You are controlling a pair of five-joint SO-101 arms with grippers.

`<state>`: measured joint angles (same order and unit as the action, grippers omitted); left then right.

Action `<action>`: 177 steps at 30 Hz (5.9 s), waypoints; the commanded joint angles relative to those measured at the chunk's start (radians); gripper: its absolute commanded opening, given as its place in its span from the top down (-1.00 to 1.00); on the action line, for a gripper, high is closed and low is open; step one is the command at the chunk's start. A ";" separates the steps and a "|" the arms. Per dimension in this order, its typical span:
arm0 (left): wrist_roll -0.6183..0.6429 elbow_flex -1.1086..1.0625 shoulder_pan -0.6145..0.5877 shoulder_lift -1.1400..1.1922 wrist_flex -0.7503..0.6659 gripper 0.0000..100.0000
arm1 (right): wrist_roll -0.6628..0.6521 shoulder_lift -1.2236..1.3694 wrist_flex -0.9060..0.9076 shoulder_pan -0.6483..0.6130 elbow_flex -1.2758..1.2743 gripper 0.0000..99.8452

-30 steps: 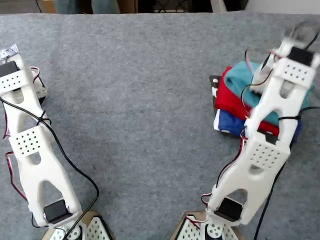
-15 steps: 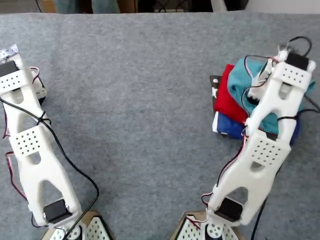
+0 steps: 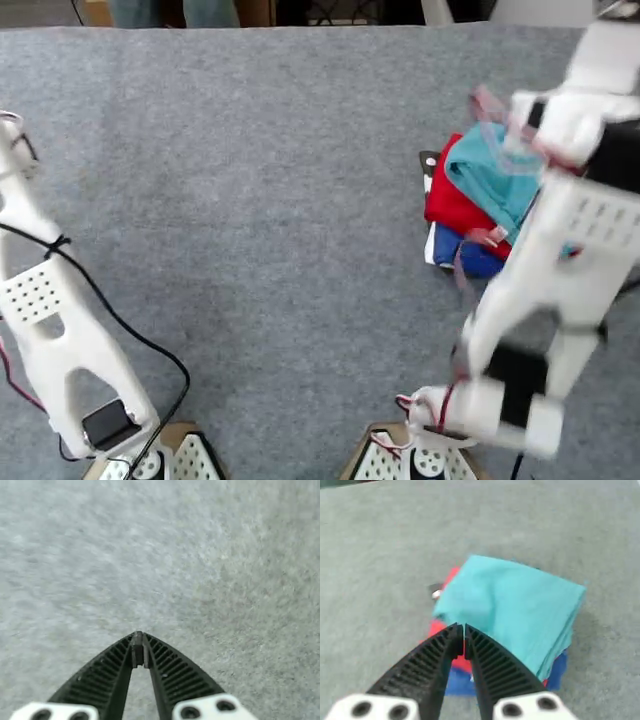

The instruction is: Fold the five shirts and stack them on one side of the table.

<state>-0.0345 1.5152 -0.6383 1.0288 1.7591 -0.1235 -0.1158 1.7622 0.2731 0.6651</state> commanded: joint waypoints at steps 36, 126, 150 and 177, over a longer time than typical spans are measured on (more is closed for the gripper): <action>-0.192 -2.944 0.375 -2.593 -0.632 0.94 | -0.120 -1.644 -0.535 -0.137 -2.216 0.97; -0.186 -3.212 0.374 -2.840 -0.511 0.94 | -0.126 -1.759 -0.466 -0.130 -2.350 0.97; -0.186 -3.212 0.374 -2.840 -0.511 0.94 | -0.126 -1.759 -0.466 -0.130 -2.350 0.97; -0.186 -3.212 0.374 -2.840 -0.511 0.94 | -0.126 -1.759 -0.466 -0.130 -2.350 0.97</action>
<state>-0.2171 -1.6855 -0.2716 -1.8052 1.2451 -0.2386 -1.8082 1.2912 0.1458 -1.6855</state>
